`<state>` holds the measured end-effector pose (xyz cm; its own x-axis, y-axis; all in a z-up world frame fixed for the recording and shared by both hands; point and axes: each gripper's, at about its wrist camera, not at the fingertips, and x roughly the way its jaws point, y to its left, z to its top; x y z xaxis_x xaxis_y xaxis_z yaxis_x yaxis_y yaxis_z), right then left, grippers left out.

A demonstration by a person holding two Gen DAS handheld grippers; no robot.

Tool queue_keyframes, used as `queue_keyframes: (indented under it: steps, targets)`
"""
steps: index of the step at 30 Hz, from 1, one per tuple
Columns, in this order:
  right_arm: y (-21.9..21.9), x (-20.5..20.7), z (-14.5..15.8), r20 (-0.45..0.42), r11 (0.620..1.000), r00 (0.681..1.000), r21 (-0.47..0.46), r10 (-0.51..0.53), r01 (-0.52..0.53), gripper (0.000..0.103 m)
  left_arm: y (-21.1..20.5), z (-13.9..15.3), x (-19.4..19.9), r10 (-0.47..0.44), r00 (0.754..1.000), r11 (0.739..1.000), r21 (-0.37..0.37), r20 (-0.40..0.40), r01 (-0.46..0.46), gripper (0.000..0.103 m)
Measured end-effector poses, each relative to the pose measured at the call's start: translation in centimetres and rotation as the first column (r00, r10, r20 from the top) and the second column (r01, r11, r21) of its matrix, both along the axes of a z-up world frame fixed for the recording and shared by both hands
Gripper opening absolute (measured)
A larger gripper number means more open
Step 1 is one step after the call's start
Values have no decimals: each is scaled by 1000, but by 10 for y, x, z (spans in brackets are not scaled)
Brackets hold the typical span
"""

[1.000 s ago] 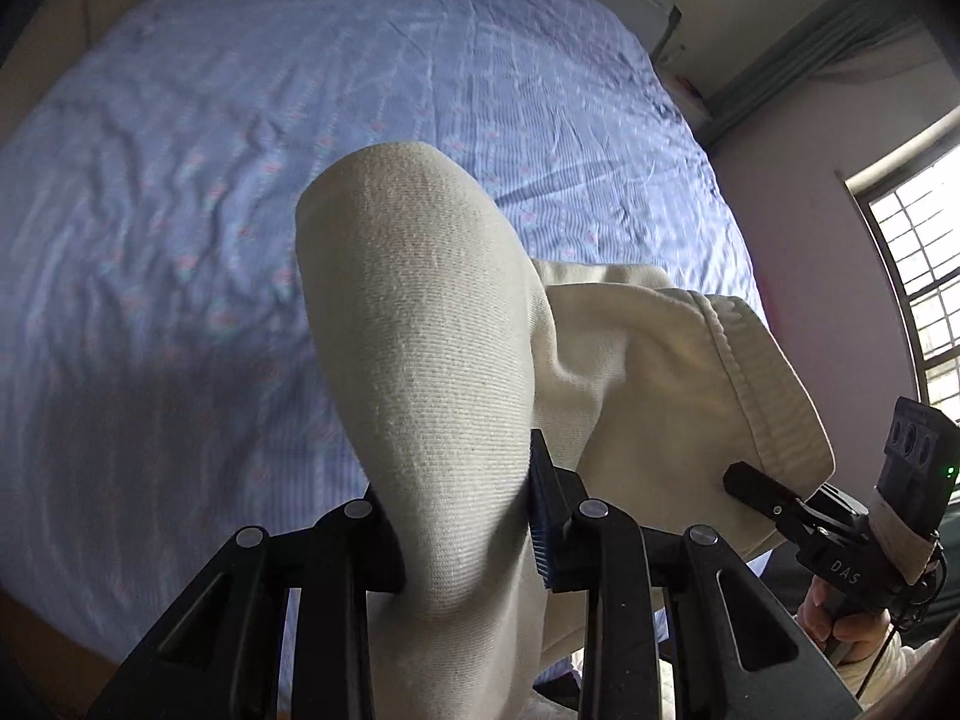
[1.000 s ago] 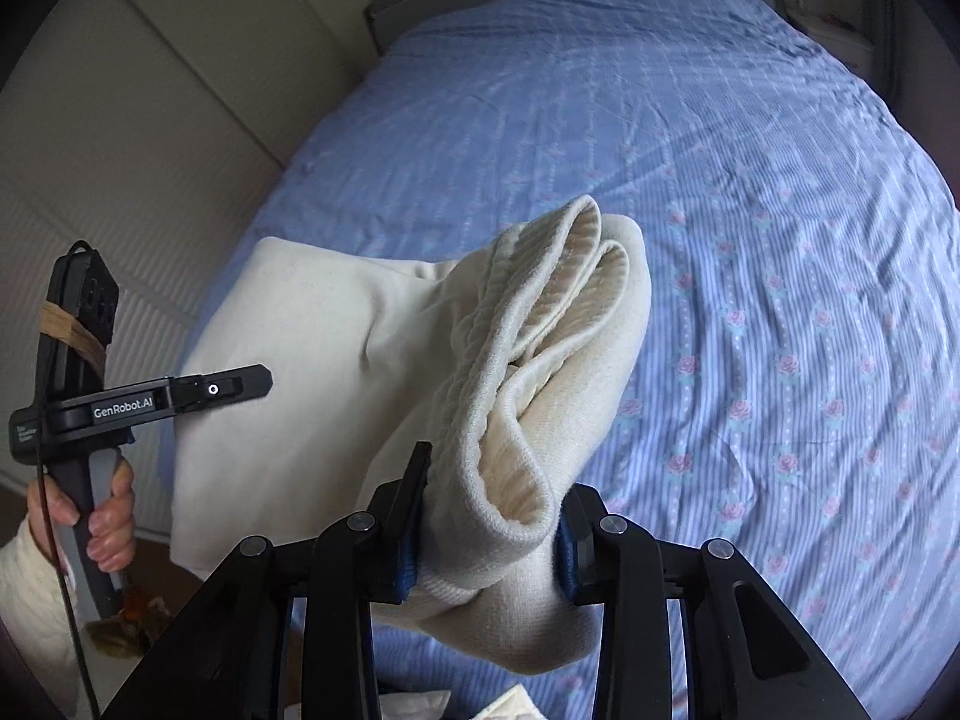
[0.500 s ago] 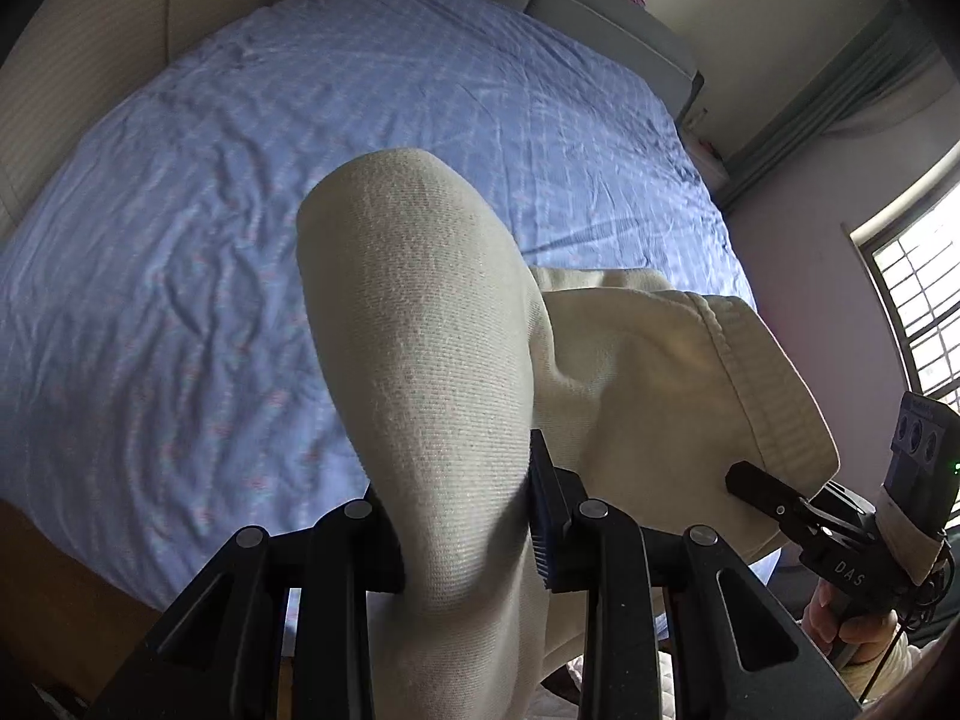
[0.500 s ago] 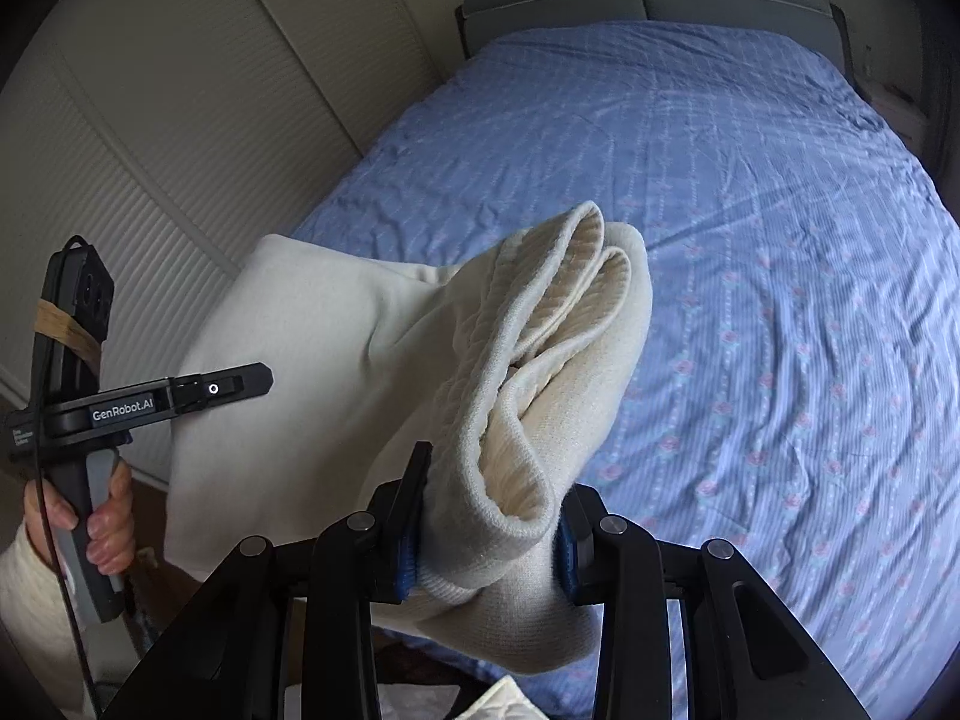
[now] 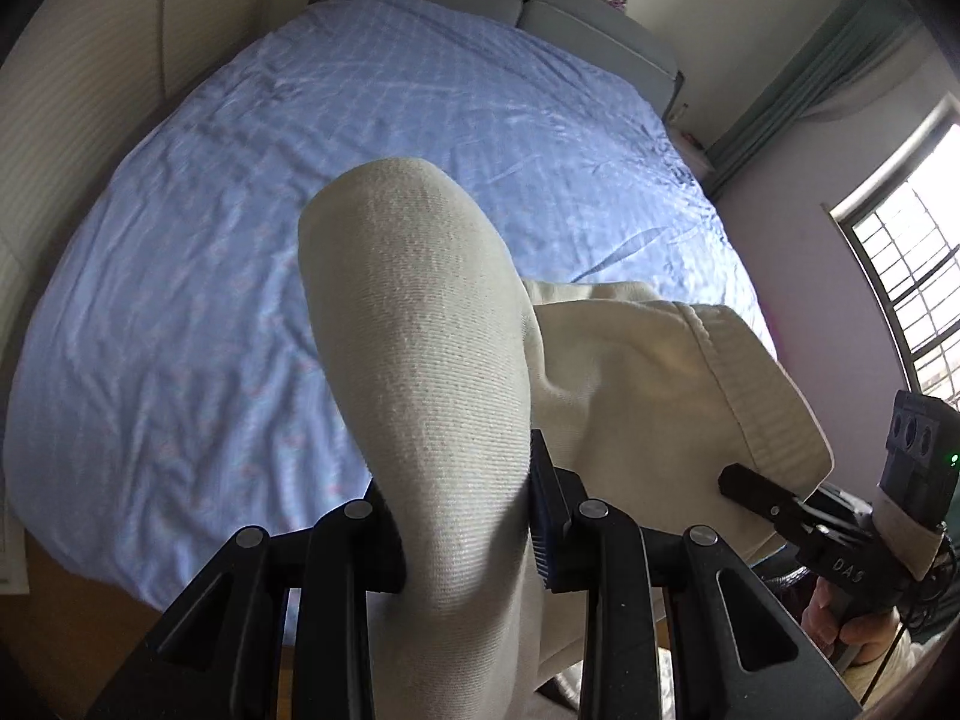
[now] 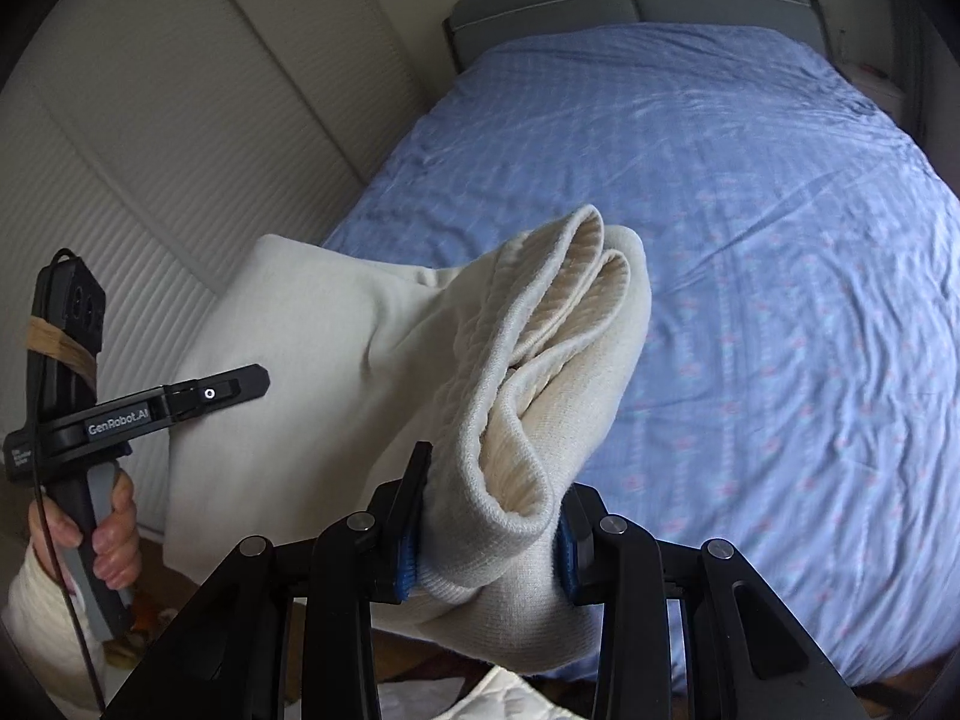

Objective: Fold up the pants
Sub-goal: 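Lift the bundle with both tools and carry it toward the bed's edge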

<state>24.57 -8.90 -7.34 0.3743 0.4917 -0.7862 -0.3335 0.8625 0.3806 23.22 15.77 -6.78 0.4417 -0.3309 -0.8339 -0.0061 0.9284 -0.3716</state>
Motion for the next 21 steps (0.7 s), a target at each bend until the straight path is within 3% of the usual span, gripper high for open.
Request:
queue_keyframes:
  steps: [8, 15, 21]
  targets:
    - [61, 5, -1, 11, 992, 993, 49, 116, -117, 35, 75, 2, -27, 132, 991, 991, -8, -19, -132, 30]
    - [111, 17, 1, 44, 986, 985, 26, 165, -167, 35, 132, 4, -30, 152, 988, 988, -22, 20, -151, 30]
    - [169, 29, -8, 30, 994, 994, 21, 106, -106, 35, 194, -5, 4, 103, 995, 994, -26, 1, -103, 30]
